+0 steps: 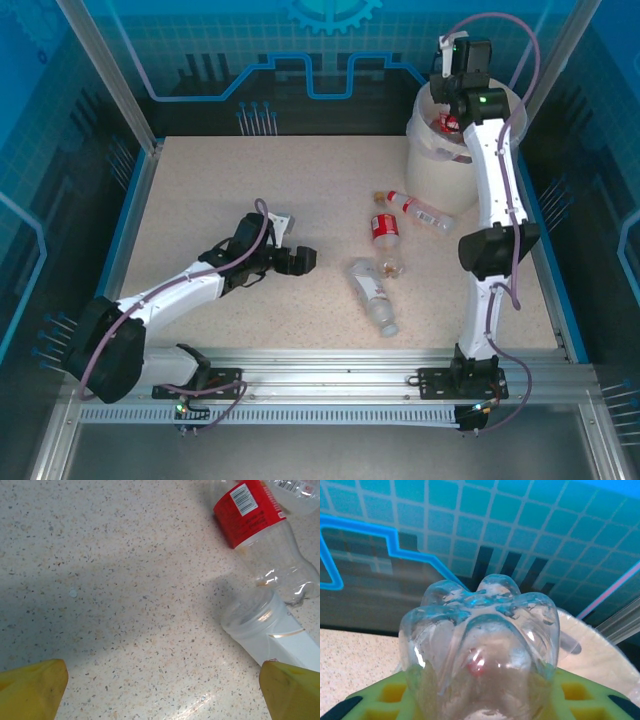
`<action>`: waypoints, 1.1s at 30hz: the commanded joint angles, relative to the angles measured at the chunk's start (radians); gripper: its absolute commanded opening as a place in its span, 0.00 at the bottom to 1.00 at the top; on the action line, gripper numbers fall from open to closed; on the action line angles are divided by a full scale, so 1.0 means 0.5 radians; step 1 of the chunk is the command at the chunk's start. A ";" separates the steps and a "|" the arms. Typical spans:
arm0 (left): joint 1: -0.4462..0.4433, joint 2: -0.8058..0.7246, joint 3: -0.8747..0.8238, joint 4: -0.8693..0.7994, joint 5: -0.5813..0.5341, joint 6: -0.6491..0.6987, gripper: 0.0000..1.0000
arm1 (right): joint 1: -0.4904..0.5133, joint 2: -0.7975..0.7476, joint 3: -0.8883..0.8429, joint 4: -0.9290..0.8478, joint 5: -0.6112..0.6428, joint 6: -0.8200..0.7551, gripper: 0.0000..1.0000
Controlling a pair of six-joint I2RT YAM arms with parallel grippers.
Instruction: Put the plastic bottles in the bin
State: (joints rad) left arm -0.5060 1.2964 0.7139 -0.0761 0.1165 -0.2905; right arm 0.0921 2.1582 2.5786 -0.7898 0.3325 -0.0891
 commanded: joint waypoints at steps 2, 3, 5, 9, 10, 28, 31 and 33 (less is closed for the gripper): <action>-0.007 0.027 0.064 -0.044 -0.023 -0.040 0.99 | -0.059 0.098 -0.076 -0.245 -0.005 0.049 0.43; -0.008 0.030 0.065 -0.042 -0.022 -0.039 0.99 | -0.066 0.106 -0.098 -0.236 -0.005 0.049 0.43; -0.008 0.039 0.067 -0.039 -0.026 -0.039 0.99 | -0.073 0.128 -0.141 -0.219 -0.002 0.058 0.43; -0.007 0.049 0.068 -0.032 -0.021 -0.045 0.99 | -0.089 0.141 -0.250 -0.157 -0.022 0.088 0.43; -0.006 0.054 0.068 -0.032 -0.021 -0.045 0.99 | -0.091 0.149 -0.276 -0.145 -0.030 0.093 0.43; -0.009 0.091 0.109 -0.044 0.000 -0.060 0.99 | -0.108 0.075 -0.413 -0.089 -0.101 0.142 0.68; -0.007 0.109 0.127 -0.040 0.006 -0.066 0.99 | -0.105 0.014 -0.313 -0.135 -0.132 0.134 0.76; -0.007 0.126 0.141 -0.031 0.017 -0.072 0.99 | -0.103 -0.055 -0.276 -0.119 -0.187 0.135 0.80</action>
State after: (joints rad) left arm -0.5060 1.3388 0.7525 -0.0811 0.1169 -0.3153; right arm 0.0486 2.1990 2.3966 -0.7670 0.2817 -0.0364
